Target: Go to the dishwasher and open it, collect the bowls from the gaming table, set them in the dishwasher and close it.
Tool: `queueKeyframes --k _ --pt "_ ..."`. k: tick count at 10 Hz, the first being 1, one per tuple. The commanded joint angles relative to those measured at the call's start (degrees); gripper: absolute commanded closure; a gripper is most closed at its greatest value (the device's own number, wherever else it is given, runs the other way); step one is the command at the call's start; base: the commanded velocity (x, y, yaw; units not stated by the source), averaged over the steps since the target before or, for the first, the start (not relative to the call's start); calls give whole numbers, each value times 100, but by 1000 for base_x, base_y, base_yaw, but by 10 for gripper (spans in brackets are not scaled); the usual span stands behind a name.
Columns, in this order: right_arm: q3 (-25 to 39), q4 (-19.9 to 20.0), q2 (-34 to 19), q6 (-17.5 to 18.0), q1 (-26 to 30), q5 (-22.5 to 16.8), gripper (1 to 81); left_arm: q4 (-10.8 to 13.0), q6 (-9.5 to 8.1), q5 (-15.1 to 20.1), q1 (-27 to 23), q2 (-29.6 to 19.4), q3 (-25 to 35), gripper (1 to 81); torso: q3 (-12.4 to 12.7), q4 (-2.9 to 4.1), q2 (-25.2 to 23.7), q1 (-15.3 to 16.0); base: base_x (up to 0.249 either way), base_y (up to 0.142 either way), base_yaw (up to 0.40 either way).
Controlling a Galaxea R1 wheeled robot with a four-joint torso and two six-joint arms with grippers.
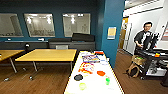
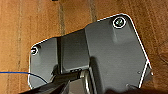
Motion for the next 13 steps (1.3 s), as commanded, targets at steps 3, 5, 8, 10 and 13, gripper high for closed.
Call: queueKeyframes --k 3,5,8,10,13 --pt "24 -38 -17 0 279 -218 10 40 -3 264 -287 -21 16 10 0 0 0 0 165 0 0" --pt "24 -30 -9 9 279 -227 10 49 -3 264 -287 -21 16 10 0 0 0 0 160 0 0" --pt "50 -12 -61 9 279 -245 10 -13 -11 264 -287 -21 16 10 -2 0 4 9 46 0 0" --pt "497 -4 -306 9 270 -236 10 -30 -11 273 -287 -38 16 10 -2 0 4 5 0 0 0" --pt "2221 -3 -1459 62 287 -148 10 -13 -11 264 -296 -56 60 10 -2 0 4 0 0 0 0"
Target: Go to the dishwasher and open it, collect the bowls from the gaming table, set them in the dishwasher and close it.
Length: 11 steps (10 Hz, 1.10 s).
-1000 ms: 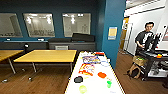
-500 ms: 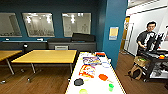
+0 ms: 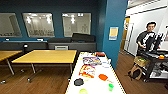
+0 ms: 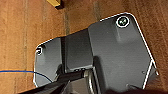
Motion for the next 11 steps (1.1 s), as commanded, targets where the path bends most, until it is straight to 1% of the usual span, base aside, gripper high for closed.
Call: queueKeyframes --k 1,2,3,6,8,9,11 --pt "2174 -17 -1551 68 377 -128 10 5 -11 239 -292 -39 81 10 0 0 0 0 0 0 0" --pt "2691 9 -1936 86 473 -101 10 5 -11 221 -292 -39 90 10 0 0 0 0 0 0 0" --pt "3393 44 -2384 112 596 -101 10 -4 -20 212 -292 -39 90 10 0 0 0 0 0 0 0" --pt "5154 175 -3653 147 1018 -110 10 -13 -55 203 -292 -22 90 10 0 0 0 -2 0 0 0" --pt "6177 456 -4595 147 1421 -101 10 -4 -55 203 -292 -29 90 10 0 0 0 -2 0 0 0" --pt "6700 554 -5065 147 1650 -101 10 -4 -55 195 -292 -21 82 10 -162 0 0 -2 0 0 0" --pt "7472 747 -5819 139 2186 -127 10 -21 -64 203 -292 -29 90 10 -355 0 0 -2 0 0 0"
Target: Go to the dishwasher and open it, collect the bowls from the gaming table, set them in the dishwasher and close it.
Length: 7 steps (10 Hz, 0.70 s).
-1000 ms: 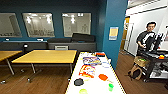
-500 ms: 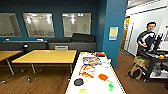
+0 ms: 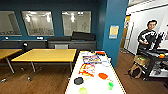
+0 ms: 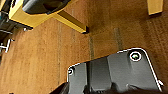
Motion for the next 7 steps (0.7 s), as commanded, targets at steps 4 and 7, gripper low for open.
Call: queueKeyframes --k 4,7 --pt "2512 922 -2552 42 2263 -518 10 -22 -18 269 -292 -19 18 10 -719 0 0 1 0 0 0" --pt "2670 1423 -2930 60 3475 -1318 10 -22 -27 269 -292 -10 18 10 -607 0 5 6 0 0 0"
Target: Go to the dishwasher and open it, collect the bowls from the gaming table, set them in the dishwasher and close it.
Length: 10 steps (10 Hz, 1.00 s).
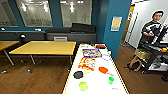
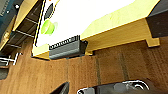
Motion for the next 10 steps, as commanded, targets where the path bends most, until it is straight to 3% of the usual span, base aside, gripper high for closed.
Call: queueKeyframes --k 1,4,5,10 --pt "287 690 -736 82 1868 -1237 10 -19 20 289 -194 -19 18 10 0 0 0 0 0 0 0" --pt "-108 673 -569 477 2834 -2045 10 -19 20 289 -194 -28 18 10 -2 0 2 0 0 0 0" --pt "-232 646 -525 565 3064 -2265 10 -19 20 289 -194 -19 18 10 -124 0 2 0 0 0 0" --pt "-600 611 -113 890 3803 -2853 10 -28 20 297 -194 -28 26 10 -575 0 4 2 0 0 0"
